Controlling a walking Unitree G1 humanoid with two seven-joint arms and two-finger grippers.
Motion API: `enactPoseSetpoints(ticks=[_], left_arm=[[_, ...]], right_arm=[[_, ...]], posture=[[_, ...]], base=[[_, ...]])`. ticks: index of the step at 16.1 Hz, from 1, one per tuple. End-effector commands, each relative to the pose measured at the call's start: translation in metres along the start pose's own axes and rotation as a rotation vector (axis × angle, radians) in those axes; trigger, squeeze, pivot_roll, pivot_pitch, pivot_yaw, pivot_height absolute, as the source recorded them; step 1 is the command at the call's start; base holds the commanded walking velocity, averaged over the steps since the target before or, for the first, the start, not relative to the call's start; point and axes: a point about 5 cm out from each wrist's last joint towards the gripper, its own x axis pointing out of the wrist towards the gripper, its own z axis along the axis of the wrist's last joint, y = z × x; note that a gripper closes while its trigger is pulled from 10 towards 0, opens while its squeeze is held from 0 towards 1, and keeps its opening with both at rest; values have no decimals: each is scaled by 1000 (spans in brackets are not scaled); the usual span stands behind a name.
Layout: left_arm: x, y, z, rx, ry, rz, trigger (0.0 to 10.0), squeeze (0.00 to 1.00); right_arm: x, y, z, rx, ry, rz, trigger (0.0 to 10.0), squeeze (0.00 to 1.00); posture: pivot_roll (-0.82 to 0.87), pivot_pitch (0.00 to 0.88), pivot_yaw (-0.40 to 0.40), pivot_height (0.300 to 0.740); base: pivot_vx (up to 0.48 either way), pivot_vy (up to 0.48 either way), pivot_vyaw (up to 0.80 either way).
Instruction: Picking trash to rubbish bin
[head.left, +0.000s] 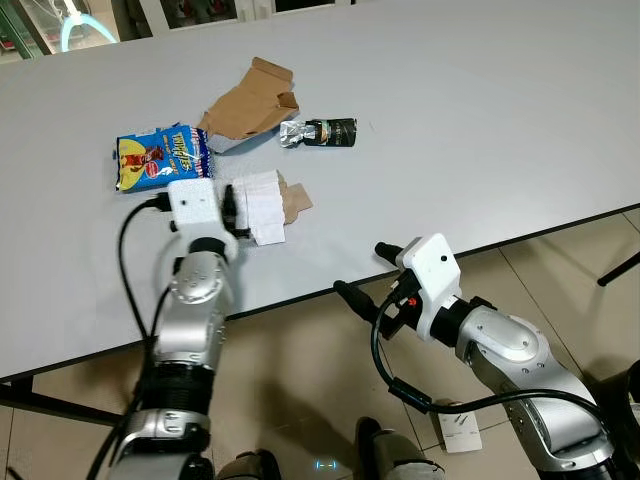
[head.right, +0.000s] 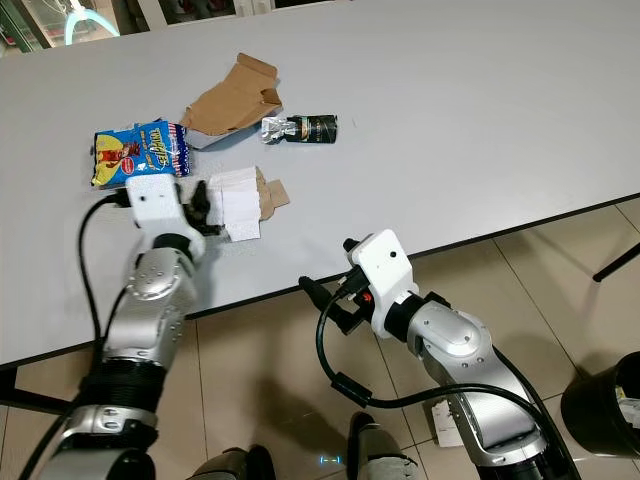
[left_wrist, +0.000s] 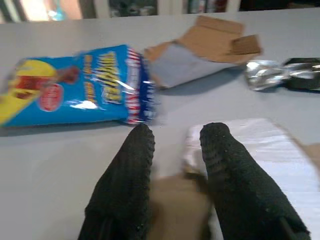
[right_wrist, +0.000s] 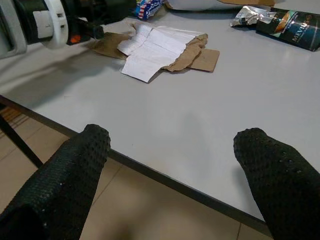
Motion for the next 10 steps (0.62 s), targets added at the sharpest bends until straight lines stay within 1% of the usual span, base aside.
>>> enactPoseSetpoints(ticks=[1, 3, 4, 5, 8, 10], left_arm=[[1, 5, 0, 13, -8, 34, 10000, 1000], [0, 5, -1, 1, -5, 28, 10000, 1000], [0, 4, -3, -21, 2, 23, 10000, 1000], [1, 2, -4, -43, 7, 15, 10000, 1000], [2, -4, -3, -59, 9, -14, 10000, 1000], [3, -10, -5, -101, 35, -38, 10000, 1000]], right_arm=[[-1, 2, -1, -5, 5, 4, 10000, 0], [-1, 3, -1, -5, 4, 5, 10000, 0], [0, 3, -1, -6, 3, 6, 10000, 0], [0, 2, -1, -6, 3, 6, 10000, 0], [-1, 2, -1, -7, 5, 3, 10000, 0], [-1, 2, 0, -7, 4, 2, 10000, 0]], posture=[[-243, 205, 49, 740], [-243, 205, 49, 740], [-243, 205, 49, 740], [-242, 204, 47, 740], [-242, 204, 47, 740], [-247, 206, 48, 740]], base=[[0, 0, 0], [0, 0, 0], [0, 0, 0], [0, 0, 0], [0, 0, 0], [0, 0, 0]])
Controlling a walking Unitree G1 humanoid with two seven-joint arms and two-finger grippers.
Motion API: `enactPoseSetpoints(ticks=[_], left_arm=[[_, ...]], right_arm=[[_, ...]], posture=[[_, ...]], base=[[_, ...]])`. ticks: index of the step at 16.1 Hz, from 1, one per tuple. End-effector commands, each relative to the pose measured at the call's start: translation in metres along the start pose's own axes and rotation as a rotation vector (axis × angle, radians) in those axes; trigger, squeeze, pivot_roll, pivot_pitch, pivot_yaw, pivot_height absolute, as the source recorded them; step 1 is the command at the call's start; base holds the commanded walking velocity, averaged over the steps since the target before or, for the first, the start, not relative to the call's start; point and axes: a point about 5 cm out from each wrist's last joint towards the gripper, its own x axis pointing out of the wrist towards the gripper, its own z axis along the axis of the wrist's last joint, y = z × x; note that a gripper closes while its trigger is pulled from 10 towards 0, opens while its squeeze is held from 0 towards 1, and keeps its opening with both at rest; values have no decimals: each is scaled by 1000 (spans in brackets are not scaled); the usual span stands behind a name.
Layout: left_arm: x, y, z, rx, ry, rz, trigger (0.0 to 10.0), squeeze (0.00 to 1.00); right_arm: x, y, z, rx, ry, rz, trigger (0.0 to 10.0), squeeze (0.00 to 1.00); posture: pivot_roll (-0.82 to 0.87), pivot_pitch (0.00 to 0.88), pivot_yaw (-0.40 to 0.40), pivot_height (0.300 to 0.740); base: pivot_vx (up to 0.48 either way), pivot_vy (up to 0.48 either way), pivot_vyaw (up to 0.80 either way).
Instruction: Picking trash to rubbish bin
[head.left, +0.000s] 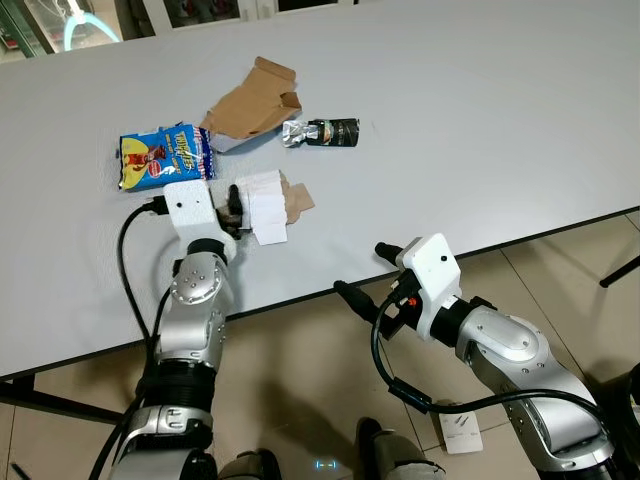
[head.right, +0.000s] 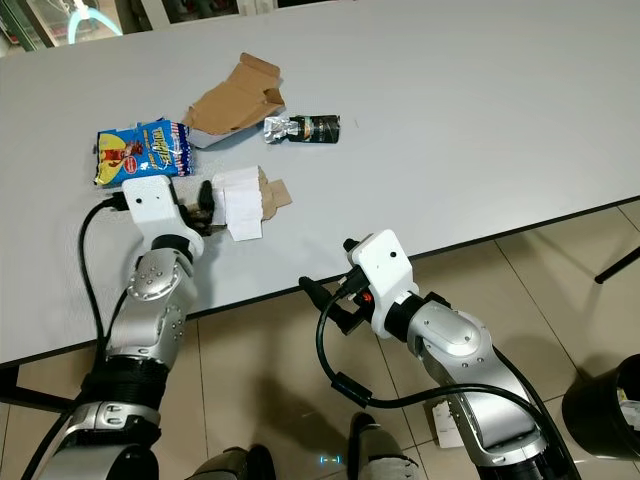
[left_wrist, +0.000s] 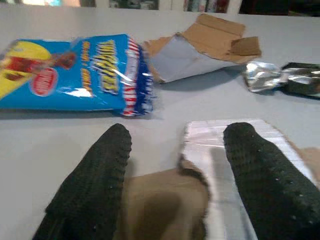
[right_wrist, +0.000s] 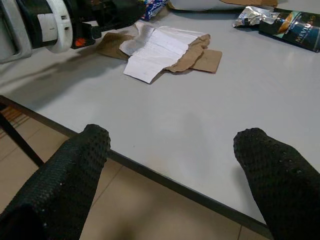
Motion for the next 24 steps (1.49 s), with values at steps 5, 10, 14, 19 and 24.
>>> enactPoseSetpoints(ticks=[5, 10, 14, 19, 24], left_arm=[[5, 1, -1, -35, 49, -24, 10000, 1000], [6, 2, -5, -56, 87, -26, 10000, 1000], [8, -5, -8, -56, 133, -94, 10000, 1000], [9, -7, -8, -50, 160, -120, 10000, 0], [11, -4, -3, -52, 154, -121, 10000, 0]], right_arm=[[-1, 3, 0, -5, 2, 4, 10000, 0], [-1, 3, 0, -4, 1, 3, 10000, 0], [-1, 3, 0, -3, 1, 2, 10000, 0], [-1, 3, 0, 0, 0, 2, 10000, 0], [0, 4, 0, -1, 0, 4, 10000, 0]], posture=[[-247, 206, 48, 740], [-245, 209, 49, 740], [-245, 210, 49, 740], [-245, 210, 49, 740], [-245, 210, 49, 740]], base=[[0, 0, 0], [0, 0, 0], [0, 0, 0], [0, 0, 0], [0, 0, 0]])
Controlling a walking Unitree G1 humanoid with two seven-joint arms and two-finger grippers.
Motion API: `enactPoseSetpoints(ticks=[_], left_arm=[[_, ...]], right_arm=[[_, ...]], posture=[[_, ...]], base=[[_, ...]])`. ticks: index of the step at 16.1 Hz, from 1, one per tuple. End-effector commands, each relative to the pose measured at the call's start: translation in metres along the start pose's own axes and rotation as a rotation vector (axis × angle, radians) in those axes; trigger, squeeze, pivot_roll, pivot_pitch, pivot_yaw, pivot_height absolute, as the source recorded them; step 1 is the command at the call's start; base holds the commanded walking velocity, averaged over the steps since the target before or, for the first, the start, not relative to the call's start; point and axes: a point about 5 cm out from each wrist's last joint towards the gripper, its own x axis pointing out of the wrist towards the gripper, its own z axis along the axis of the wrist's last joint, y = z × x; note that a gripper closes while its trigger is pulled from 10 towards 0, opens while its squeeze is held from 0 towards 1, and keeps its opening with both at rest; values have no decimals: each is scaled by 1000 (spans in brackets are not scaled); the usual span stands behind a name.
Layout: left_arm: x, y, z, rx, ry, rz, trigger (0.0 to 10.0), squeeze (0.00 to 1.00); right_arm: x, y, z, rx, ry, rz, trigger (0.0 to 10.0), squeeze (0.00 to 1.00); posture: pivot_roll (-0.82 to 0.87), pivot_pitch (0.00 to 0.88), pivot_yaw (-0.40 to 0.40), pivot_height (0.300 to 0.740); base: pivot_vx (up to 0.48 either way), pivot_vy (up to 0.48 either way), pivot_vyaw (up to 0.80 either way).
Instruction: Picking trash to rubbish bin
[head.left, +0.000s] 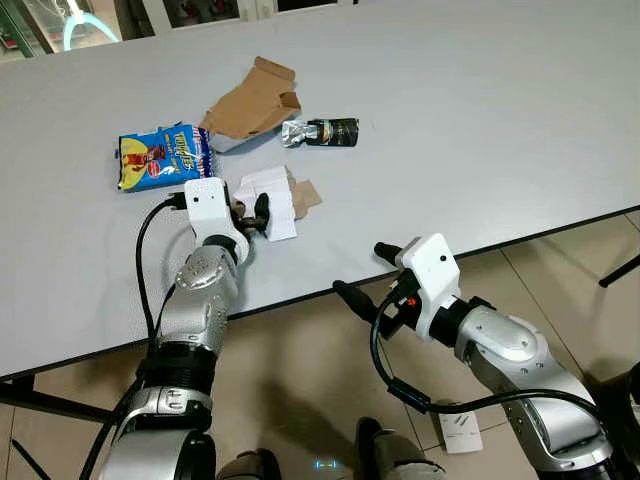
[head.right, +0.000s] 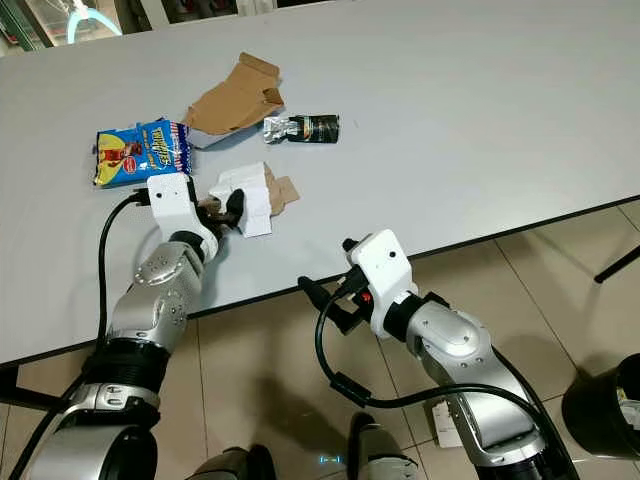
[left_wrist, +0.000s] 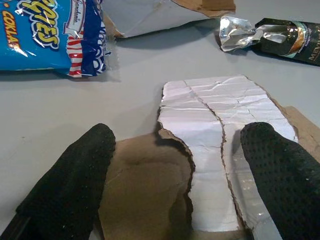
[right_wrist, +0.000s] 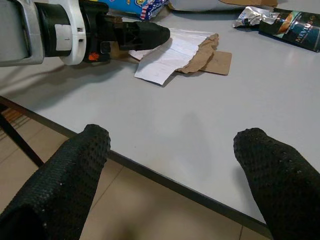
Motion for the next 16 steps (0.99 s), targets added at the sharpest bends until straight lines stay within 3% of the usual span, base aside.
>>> enactPoseSetpoints(ticks=[1, 5, 9, 10, 11, 16], left_arm=[[1, -1, 8, -7, -11, -13, 10000, 0], [2, -16, 10, -76, 56, -138, 10000, 0], [-4, -20, -31, 19, 315, -297, 10000, 0], [-6, -19, -35, 14, 333, -299, 8941, 0], [-10, -14, -44, 18, 377, -316, 0, 0], [-19, -1, -63, 52, 464, -338, 0, 0]], right_arm=[[-1, 3, -1, -6, 3, 3, 10000, 0], [0, 3, 0, -4, 2, 4, 10000, 0], [-1, 3, 0, -5, 2, 2, 10000, 0], [-1, 3, 0, -5, 2, 2, 10000, 0], [-1, 3, 0, -6, 3, 1, 10000, 0], [-1, 2, -1, -9, 5, 4, 10000, 0]], posture=[[-245, 210, 49, 740], [-240, 212, 50, 740], [-246, 211, 52, 740], [-246, 211, 52, 740], [-247, 210, 51, 740], [-245, 208, 48, 740]], base=[[0, 0, 0], [0, 0, 0], [0, 0, 0], [0, 0, 0], [0, 0, 0], [0, 0, 0]])
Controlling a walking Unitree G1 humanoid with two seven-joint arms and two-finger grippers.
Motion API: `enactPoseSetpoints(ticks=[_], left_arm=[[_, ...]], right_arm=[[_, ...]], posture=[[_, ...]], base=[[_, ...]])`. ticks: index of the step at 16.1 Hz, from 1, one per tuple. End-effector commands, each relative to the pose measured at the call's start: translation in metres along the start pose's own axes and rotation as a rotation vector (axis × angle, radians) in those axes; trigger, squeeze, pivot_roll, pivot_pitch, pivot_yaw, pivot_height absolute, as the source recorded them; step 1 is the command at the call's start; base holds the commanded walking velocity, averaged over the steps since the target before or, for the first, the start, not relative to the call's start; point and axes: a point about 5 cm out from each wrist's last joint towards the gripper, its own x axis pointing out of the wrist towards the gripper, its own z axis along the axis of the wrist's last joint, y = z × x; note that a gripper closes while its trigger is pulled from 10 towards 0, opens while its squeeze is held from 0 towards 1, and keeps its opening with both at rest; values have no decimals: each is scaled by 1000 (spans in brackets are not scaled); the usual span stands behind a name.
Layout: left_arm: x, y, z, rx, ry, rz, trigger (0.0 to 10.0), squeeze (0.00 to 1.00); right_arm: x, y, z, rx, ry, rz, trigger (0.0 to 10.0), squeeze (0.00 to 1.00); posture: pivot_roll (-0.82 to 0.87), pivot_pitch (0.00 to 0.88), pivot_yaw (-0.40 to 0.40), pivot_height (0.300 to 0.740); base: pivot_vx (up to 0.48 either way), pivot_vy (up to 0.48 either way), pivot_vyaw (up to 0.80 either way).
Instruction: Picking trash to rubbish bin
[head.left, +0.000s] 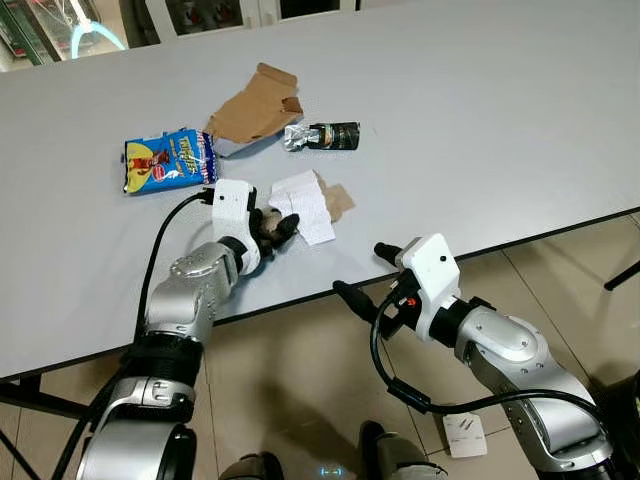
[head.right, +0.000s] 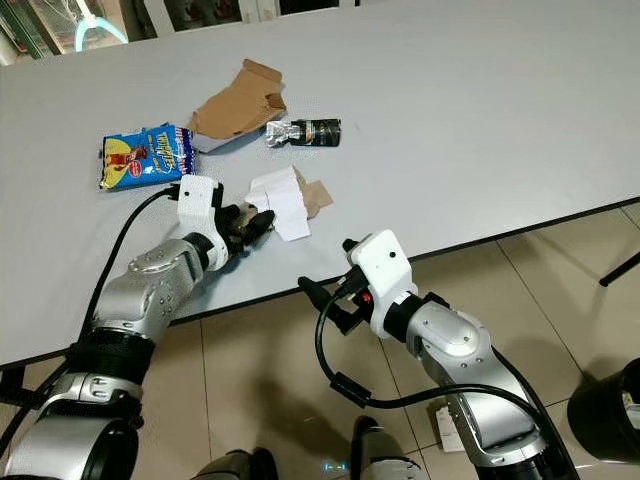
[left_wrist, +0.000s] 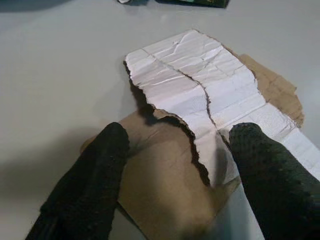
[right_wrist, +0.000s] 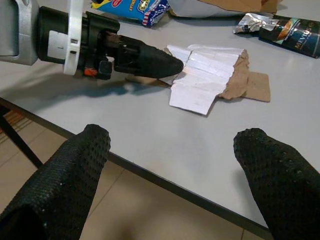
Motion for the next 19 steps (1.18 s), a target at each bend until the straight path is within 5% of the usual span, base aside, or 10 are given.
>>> enactPoseSetpoints(ticks=[1, 10, 16, 19], left_arm=[[-6, 1, -55, -60, 236, -2, 0, 0], [-7, 0, -54, -82, 214, -12, 0, 0], [-10, 9, -54, -87, 175, 73, 0, 0], [-17, 22, -38, 13, 51, 234, 0, 0]], right_arm=[[-1, 2, -1, -9, 4, 4, 10000, 0], [-1, 2, -1, -9, 5, 6, 10000, 0], [0, 3, -1, -7, 5, 8, 10000, 0], [0, 3, -1, -7, 5, 10, 10000, 0]], posture=[[-243, 205, 48, 740], [-242, 206, 45, 740], [-242, 206, 45, 740], [-235, 207, 44, 740]], base=[[0, 0, 0], [0, 0, 0], [0, 0, 0], [0, 0, 0]])
